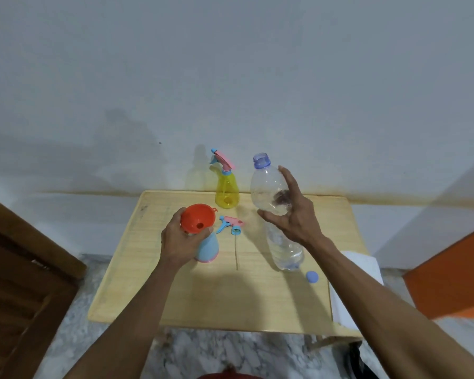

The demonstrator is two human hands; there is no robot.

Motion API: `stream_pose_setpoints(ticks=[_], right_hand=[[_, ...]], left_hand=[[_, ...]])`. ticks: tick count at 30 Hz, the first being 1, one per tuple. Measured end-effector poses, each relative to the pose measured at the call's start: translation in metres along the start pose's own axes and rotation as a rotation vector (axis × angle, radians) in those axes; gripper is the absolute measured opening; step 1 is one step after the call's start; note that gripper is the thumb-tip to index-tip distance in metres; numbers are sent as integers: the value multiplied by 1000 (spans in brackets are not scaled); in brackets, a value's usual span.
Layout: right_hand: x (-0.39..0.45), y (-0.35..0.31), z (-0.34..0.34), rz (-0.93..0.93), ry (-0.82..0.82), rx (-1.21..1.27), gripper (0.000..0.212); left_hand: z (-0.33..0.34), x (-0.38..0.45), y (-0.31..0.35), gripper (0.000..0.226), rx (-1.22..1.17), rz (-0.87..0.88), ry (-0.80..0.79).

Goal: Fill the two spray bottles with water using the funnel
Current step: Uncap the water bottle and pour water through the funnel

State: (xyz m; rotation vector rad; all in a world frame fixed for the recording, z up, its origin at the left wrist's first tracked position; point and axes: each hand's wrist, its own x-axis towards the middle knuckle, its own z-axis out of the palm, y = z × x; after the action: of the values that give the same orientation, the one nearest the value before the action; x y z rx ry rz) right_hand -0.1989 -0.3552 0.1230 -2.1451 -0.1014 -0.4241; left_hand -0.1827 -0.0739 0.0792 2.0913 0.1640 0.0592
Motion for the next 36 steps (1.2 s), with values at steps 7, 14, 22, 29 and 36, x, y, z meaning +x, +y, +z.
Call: stream_pose_setpoints(ticks=[7,14,22,29,36], right_hand=[[-26,13,-2,111,167,53,107],[-38,27,-2,125,243,125,108],[-48,37,-7,127,260,140,109],[-59,37,-5,197,268,173,115],[-65,36,-7,253,233,192,116]], left_hand=[[2,-3,4,93,-17,-12,22],[4,-5,7,89,-11,-25,31],[8,-6,6,91,-17,-44,33],[9,-7,4,93,-61,-80,37],[12,-8,4,95,-109,-98,44]])
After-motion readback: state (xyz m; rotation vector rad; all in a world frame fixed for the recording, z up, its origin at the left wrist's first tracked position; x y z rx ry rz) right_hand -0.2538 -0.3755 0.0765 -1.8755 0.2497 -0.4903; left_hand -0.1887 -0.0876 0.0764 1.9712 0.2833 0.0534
